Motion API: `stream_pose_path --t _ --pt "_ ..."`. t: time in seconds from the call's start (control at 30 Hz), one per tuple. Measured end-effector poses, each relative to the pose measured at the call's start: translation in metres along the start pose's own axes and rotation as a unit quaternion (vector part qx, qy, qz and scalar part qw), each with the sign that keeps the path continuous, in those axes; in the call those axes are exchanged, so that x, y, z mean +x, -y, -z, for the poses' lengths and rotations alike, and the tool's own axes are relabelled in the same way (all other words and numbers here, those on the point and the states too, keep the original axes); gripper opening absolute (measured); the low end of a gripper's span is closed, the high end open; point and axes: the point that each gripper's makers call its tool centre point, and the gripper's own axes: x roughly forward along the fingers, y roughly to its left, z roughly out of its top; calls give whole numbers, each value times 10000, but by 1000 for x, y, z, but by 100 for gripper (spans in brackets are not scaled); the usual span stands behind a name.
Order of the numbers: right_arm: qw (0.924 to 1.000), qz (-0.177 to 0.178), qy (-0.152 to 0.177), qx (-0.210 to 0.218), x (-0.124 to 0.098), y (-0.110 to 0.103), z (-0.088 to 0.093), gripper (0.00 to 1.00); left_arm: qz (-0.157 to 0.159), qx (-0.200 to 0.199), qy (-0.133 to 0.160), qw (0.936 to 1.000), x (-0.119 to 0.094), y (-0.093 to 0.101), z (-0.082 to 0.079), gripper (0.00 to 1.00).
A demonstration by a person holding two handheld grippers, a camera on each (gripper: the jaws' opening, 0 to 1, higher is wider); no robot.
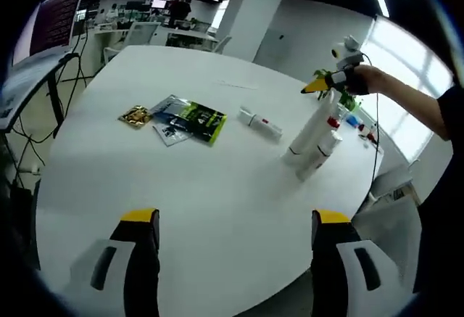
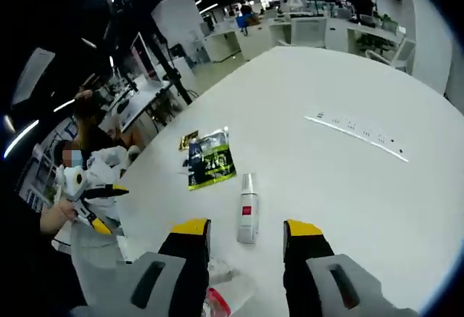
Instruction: Arrange the skincare products in the storage area until every visible bottle or jar stands upright without overlapping.
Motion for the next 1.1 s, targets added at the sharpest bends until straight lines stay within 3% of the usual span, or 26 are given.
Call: stream_pose_path --t 0.1,0.53,0.73,0.8,1.1 --pt "9991 75 -348 -223 23 10 4 44 52 63 -84 9999 6 -1 -1 80" --pt "9920 -22 -1072 -674 69 0 19 39 120 59 -258 9996 20 -8 -1 79" --pt "9756 60 -1759 -1310 83 -2 36 36 179 64 -323 9993 22 -4 0 79" --pt "9739 88 -1841 -1322 95 3 36 35 197 71 -348 9992 24 -4 2 79" --pt "9605 273 -2187 -1700 103 8 43 24 188 25 -411 9990 23 -6 8 79"
